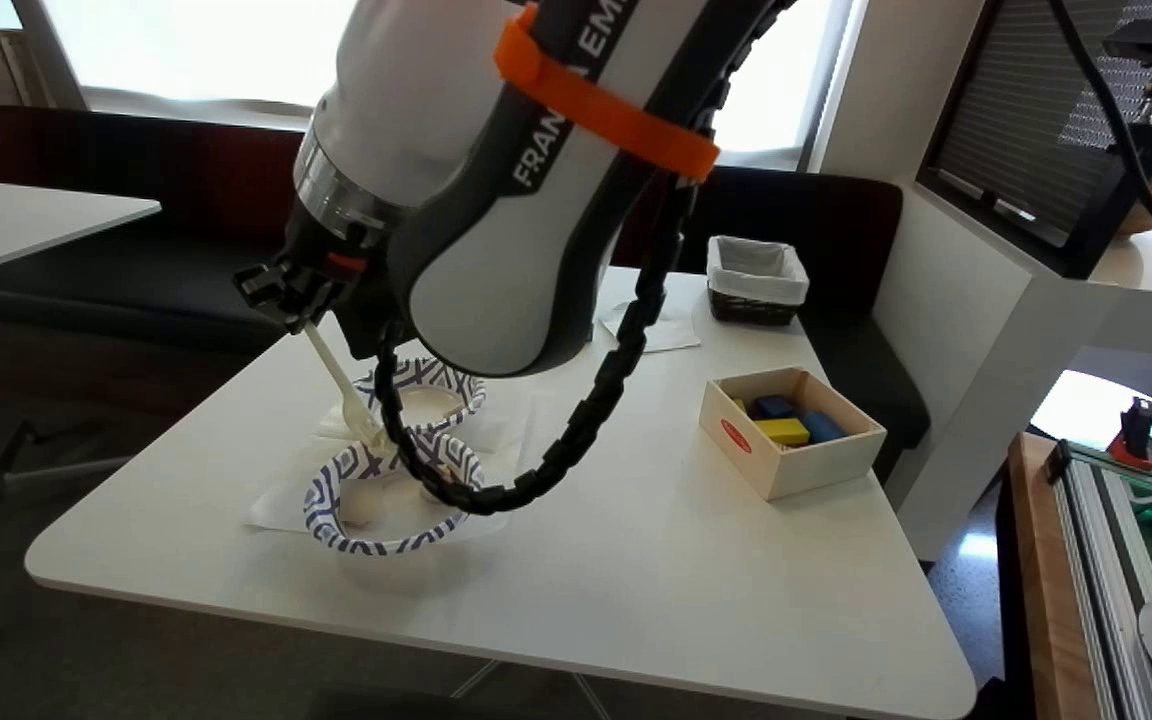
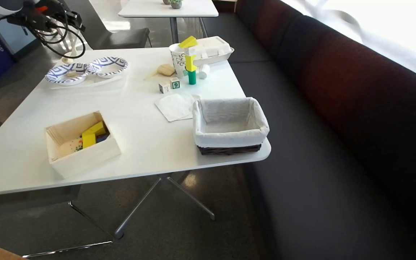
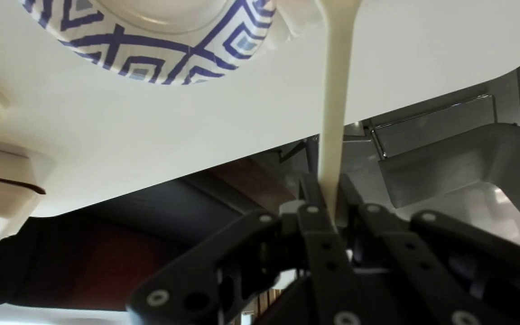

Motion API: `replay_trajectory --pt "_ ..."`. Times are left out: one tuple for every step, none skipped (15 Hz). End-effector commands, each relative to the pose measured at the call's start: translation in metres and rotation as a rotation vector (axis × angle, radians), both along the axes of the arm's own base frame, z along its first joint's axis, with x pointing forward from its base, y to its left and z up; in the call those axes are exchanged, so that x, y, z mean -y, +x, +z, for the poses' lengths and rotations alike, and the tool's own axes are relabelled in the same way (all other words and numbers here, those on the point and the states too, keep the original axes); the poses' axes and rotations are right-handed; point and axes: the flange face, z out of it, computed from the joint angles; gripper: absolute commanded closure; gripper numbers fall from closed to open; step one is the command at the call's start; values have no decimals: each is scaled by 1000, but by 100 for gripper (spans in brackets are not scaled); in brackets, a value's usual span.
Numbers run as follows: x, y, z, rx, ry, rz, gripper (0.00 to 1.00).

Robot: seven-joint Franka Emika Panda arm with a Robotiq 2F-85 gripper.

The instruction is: Use the fork to scoop to pick up the contents inside the bowl to the left and put it in the bowl to the right

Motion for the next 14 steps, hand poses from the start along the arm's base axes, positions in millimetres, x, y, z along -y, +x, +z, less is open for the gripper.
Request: replay_trajectory --pt "1 -12 -11 24 18 -68 97" --pt "0 -14 -13 23 21 -80 97" --pt "-1 -14 -15 21 24 -93 97" --pt "-2 -16 -17 17 29 -104 97" --pt "-3 -16 -19 16 29 -110 97" --pt "-5 -17 -19 16 30 -113 97" --pt "-5 -16 -17 20 26 -111 97" --pt "-6 -16 -13 29 22 -112 97" --pt "-6 -16 -9 36 19 -112 97" --pt "-7 -16 -5 46 11 -117 97" --pt "-6 -17 -2 55 -2 -127 97" --pt "-6 -21 2 68 -10 -152 97" --pt "-7 -25 6 67 -17 -158 97" --pt "-1 -14 6 55 -9 -123 89"
